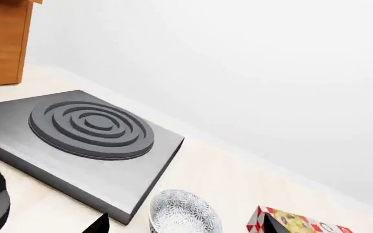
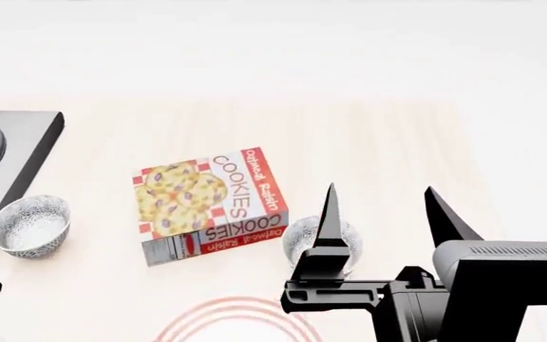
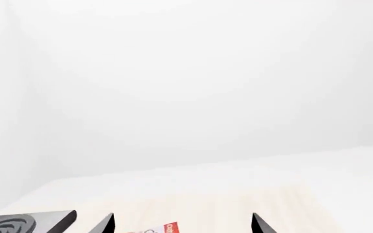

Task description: Pick the akita bowl next to the plate and place it on the plate.

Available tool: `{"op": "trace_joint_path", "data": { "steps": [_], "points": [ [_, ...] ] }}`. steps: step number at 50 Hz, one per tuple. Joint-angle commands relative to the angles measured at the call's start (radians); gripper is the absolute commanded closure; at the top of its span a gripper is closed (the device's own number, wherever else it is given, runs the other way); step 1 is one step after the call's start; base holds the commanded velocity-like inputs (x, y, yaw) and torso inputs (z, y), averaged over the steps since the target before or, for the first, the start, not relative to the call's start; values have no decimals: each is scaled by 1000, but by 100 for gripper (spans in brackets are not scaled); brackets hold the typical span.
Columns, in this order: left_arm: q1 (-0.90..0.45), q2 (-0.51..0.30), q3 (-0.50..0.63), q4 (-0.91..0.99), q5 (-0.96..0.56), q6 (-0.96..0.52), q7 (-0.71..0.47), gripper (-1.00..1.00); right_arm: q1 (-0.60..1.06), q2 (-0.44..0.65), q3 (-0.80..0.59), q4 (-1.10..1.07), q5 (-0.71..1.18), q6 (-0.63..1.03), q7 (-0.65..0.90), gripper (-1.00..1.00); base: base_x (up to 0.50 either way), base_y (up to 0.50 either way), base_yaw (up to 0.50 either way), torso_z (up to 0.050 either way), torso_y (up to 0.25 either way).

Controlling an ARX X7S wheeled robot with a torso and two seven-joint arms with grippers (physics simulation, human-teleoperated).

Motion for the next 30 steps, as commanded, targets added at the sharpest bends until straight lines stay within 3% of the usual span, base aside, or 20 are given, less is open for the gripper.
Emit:
{"op": "trace_joint_path", "data": {
  "steps": [1, 19, 30],
  "points": [
    [0, -2, 4, -13, 0, 12, 3, -100, 0, 5, -4, 1, 7, -3, 6, -100, 500, 0, 0, 0, 0],
    [1, -7, 6, -7, -9, 12, -3, -100, -6, 14, -24, 15, -2, -35, -3, -100, 500, 0, 0, 0, 1],
    [2, -9, 6, -7, -14, 14, -10, -100, 96, 14, -47, 147, -10, 102, 73, -100, 0, 0, 0, 0, 0]
  ]
}}
